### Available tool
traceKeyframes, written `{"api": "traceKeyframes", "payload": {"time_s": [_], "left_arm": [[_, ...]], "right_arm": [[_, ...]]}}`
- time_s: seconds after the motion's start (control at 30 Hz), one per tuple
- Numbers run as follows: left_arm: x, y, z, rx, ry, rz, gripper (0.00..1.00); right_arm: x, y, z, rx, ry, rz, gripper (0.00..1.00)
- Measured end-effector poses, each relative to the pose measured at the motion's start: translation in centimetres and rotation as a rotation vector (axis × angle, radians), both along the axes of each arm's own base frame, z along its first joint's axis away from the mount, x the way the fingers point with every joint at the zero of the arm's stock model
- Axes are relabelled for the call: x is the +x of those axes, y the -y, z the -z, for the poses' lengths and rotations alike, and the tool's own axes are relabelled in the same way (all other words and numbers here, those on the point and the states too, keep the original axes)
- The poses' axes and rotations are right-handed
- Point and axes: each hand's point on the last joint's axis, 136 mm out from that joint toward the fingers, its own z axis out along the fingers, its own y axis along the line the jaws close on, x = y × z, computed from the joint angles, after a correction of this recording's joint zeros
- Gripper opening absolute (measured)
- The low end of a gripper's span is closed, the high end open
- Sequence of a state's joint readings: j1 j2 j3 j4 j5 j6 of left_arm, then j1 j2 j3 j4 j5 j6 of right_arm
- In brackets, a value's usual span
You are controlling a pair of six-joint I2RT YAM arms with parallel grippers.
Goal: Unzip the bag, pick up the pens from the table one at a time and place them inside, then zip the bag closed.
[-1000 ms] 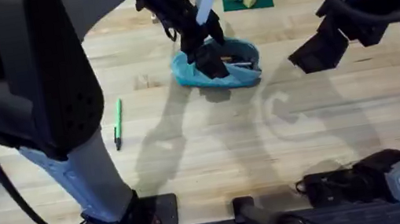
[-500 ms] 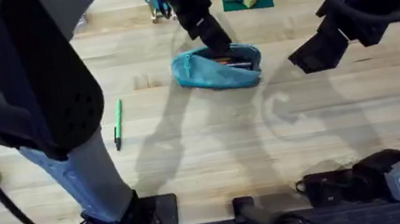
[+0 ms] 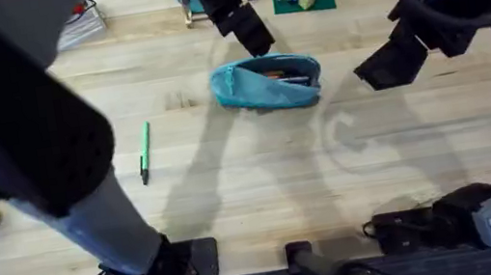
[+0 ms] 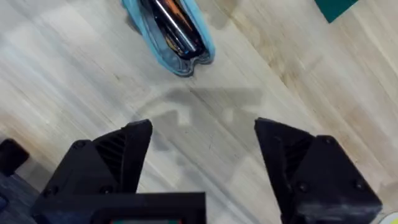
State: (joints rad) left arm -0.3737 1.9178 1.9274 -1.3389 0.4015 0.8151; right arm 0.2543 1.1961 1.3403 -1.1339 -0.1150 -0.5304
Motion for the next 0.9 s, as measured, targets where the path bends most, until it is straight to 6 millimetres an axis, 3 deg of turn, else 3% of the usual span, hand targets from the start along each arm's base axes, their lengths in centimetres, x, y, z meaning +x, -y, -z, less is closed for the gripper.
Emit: {"api": "traceKeyframes", "payload": {"time_s": [0.47,0.73,0.9], "left_arm": [[-2.5,-4.4,-6.3,0.099,0.155,-0.121,0.993],[-2.9,-9.1,-9.0,0.103,0.188,-0.31,0.994],[-4.7,-12.1,-10.1,0.095,0.219,-0.4,0.993]], "right_arm": [[0.0,0.0,0.0,0.0,0.0,0.0,0.997],[0.0,0.0,0.0,0.0,0.0,0.0,0.998],[0.0,0.0,0.0,0.0,0.0,0.0,0.998]]}}
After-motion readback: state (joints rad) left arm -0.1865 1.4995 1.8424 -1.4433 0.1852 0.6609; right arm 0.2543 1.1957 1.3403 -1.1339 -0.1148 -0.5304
